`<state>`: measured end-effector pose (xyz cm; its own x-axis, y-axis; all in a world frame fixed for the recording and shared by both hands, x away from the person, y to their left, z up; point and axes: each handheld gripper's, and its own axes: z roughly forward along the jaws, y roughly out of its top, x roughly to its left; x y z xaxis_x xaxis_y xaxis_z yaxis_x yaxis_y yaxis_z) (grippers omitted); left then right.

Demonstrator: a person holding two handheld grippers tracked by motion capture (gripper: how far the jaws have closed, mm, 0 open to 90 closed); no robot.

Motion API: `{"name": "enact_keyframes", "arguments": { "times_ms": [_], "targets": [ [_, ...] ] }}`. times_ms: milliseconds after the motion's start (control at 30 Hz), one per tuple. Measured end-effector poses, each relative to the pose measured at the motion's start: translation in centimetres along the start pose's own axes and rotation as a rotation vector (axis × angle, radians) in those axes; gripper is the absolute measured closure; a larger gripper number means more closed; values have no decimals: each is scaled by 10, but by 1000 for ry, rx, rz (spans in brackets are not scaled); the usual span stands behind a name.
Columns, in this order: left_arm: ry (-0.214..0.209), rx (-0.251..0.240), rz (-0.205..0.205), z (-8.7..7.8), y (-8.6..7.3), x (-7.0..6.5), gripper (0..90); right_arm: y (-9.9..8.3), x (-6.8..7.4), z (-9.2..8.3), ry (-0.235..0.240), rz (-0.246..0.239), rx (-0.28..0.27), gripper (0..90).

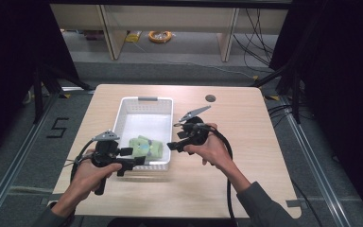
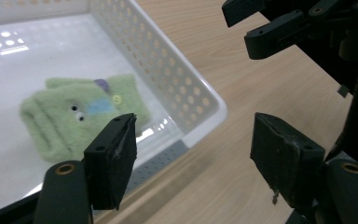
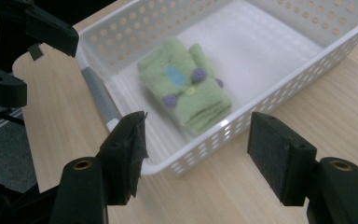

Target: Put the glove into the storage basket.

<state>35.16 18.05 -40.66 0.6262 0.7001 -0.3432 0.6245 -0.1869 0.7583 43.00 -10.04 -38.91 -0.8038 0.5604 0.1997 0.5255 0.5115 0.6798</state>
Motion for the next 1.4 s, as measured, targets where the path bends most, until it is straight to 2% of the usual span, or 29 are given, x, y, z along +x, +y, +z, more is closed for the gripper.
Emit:
{"name": "enact_keyframes", "arguments": {
  "times_ms": [33, 133, 233, 300, 367, 400, 433, 500, 533, 567, 600, 633, 767, 833, 867, 900, 967, 1000, 1067, 1100, 1133, 1167, 1200, 1300, 1333, 1400],
  "targets": [
    [-5, -8, -3, 1, -2, -2, 305, -4, 0, -3, 8, -2, -5, 376],
    [-1, -5, 33, 3, -8, -8, 294, -16, -1, -12, 9, -5, -22, 354],
    [-9, 0, 45, 7, -14, -13, 272, -29, -3, -19, 11, -10, -49, 336],
    [-15, 3, 59, 9, -19, -15, 265, -38, -5, -25, -19, -11, -57, 317],
    [-7, -2, 67, 12, -24, -17, 251, -46, -7, -28, -23, -11, -76, 315],
    [-13, -7, 64, 13, -26, -18, 246, -51, -7, -30, -23, 4, -76, 312],
    [-16, 1, 71, 14, -27, -19, 244, -54, -10, -32, -32, -9, -80, 309],
    [-13, 4, 83, 15, -30, -21, 237, -61, -11, -36, -39, 12, -81, 307],
    [-5, 3, 89, 15, -31, -22, 235, -65, -13, -37, -29, 6, -90, 302],
    [-10, 1, 91, 15, -32, -23, 235, -68, -11, -38, -49, 29, -86, 298],
    [-14, -9, 89, 16, -34, -24, 234, -71, -13, -39, -53, 16, -94, 297],
    [-16, -5, 99, 16, -34, -24, 233, -74, -12, -40, -55, 29, -97, 297],
    [-27, -22, 105, 19, -39, -27, 227, -85, -12, -43, -63, 20, -115, 292],
    [-27, -12, 112, 20, -42, -28, 227, -88, -12, -45, -64, 12, -117, 292],
    [-26, -21, 102, 21, -43, -30, 226, -90, -11, -47, -80, 18, -120, 290],
    [-31, -17, 115, 21, -44, -29, 226, -92, -9, -47, -73, 29, -117, 286],
    [-17, -22, 131, 23, -46, -31, 220, -95, -9, -48, -78, 15, -125, 275],
    [-26, -25, 129, 24, -47, -31, 213, -97, -6, -50, -65, 37, -111, 270],
    [-26, -10, 135, 25, -49, -30, 213, -100, -6, -50, -72, 25, -112, 254],
    [-20, -28, 118, 27, -51, -33, 213, -102, -4, -50, -73, 31, -116, 250],
    [-28, -15, 135, 26, -51, -32, 213, -104, -5, -50, -77, 18, -111, 249],
    [-29, -23, 131, 27, -52, -32, 213, -106, -3, -50, -70, 33, -110, 246],
    [-27, -27, 128, 26, -53, -33, 212, -108, -4, -51, -79, 11, -118, 242],
    [-38, -39, 134, 25, -55, -36, 200, -115, -2, -51, -75, 25, -114, 205],
    [-43, -33, 138, 25, -56, -36, 197, -117, -4, -50, -76, 2, -129, 199],
    [-48, -38, 148, 25, -60, -38, 187, -122, -3, -51, -85, 9, -139, 184]
  ]
}}
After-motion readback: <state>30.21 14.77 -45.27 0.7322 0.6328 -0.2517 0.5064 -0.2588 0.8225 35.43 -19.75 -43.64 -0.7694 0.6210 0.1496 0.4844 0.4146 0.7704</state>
